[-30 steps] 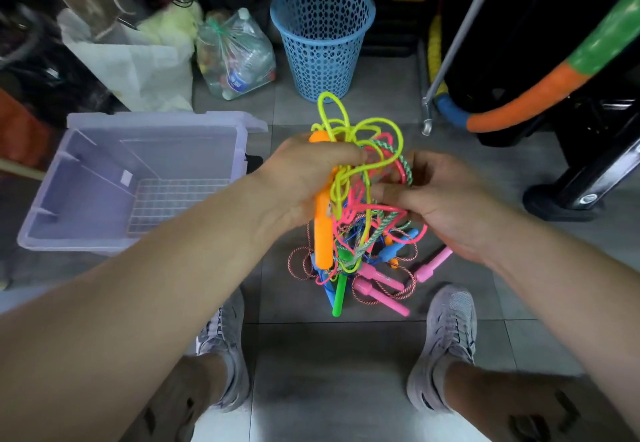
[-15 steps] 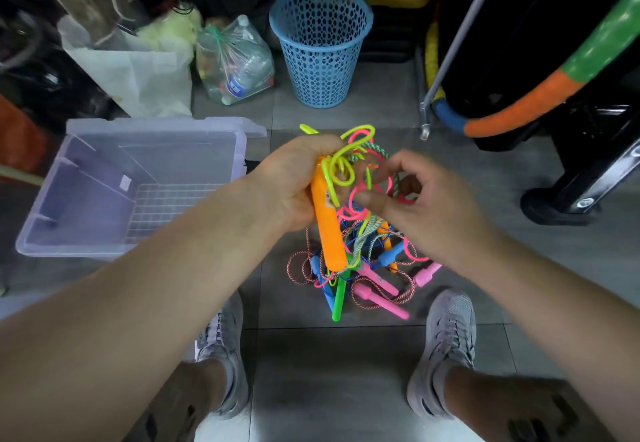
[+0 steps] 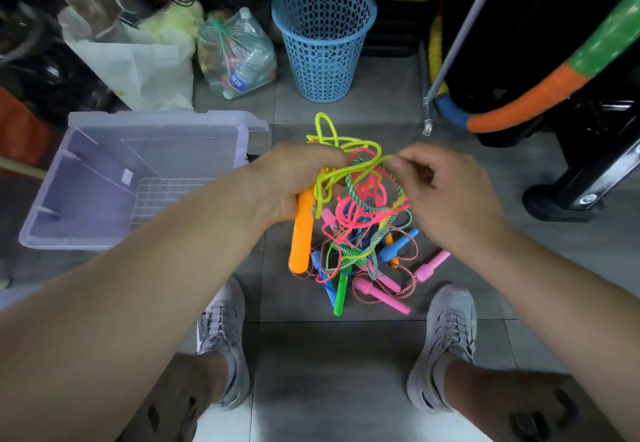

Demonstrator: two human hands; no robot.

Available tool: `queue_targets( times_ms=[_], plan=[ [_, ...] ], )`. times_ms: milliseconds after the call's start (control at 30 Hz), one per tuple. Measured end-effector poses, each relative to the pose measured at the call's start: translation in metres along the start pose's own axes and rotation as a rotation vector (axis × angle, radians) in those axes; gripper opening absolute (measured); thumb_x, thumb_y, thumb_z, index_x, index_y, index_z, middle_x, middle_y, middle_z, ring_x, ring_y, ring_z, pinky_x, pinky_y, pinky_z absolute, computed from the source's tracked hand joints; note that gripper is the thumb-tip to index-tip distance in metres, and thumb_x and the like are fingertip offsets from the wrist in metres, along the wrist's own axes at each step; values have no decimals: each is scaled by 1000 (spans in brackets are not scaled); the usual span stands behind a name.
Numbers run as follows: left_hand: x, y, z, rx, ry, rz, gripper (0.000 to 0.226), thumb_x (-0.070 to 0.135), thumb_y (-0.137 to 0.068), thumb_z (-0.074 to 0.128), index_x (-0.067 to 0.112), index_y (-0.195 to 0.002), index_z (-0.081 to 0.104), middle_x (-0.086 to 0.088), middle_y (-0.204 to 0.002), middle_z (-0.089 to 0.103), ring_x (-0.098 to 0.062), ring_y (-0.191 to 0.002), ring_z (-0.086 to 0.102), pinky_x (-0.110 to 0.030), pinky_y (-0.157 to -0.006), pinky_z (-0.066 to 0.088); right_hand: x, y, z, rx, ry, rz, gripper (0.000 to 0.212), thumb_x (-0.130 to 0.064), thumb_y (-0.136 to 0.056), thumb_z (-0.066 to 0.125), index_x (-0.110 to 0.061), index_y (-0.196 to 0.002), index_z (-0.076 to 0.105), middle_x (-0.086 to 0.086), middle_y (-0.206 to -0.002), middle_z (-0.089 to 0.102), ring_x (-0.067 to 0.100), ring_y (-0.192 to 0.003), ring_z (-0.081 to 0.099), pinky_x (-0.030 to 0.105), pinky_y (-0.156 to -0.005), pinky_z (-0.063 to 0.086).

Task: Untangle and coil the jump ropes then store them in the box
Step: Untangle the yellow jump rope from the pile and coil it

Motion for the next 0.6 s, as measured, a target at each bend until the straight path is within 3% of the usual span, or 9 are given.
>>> queue_targets(
  times_ms=[67,167,233,300,400,467,600],
  plan=[
    [-2,0,2,24,-5,22,8,3,-89,63,6,-82,62,-11,-62,56,-10,-30,50,-13,-34,37,-3,-3,-3,-40,-137,82,26,-36,-97,61,-18,-80,70,-7,-62,66,7,-58,61,18,-59,46],
    [-3,0,5,37,-20,73,3,4,-87,69,3,-90,68,-12,-61,59,-12,-34,52,-14,-36,38,-7,-4,-6,-169,-584,402,21,-27,-96,65,-11,-83,70,-3,-55,61,16,-48,62,31,-53,57],
    [-4,1,8,-3,-57,111,10,7,-88,69,3,-97,69,-15,-71,63,-14,-41,55,-16,-38,39,-10,-6,-7,-267,-864,633,19,-26,-93,66,-9,-85,68,-2,-58,59,11,-46,59,26,-47,55],
    [-5,4,12,-121,-39,77,11,10,-92,62,5,-98,70,-13,-78,68,-17,-52,60,-19,-42,44,-12,-8,-11,-366,-1134,765,17,-26,-91,64,-9,-87,67,1,-69,67,10,-55,66,26,-50,58],
    [-3,8,15,-298,64,35,30,21,-98,52,14,-75,71,-3,-65,67,-14,-53,57,-17,-40,41,-13,-13,-19,-404,-1383,746,15,-12,-85,61,-1,-95,65,13,-89,72,21,-77,75,32,-67,63],
    [0,9,16,-322,160,54,29,23,-99,51,14,-76,67,-1,-61,64,-15,-54,55,-17,-39,39,-13,-15,-22,-370,-1447,717,18,-6,-79,60,2,-95,64,15,-90,73,23,-81,75,32,-73,63],
    [1,11,18,-390,124,65,25,35,-95,57,12,-90,67,-1,-71,67,-14,-61,54,-17,-43,39,-10,-17,-17,-284,-1340,643,9,1,-90,57,1,-96,64,8,-78,74,15,-67,73,21,-58,60]
  ],
)
Point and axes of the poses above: each hand's wrist, its own y-axis away from the middle knuckle, its own z-axis out of the palm, x = y × z, the point moved 1 cm from there along -y, towards the middle knuckle
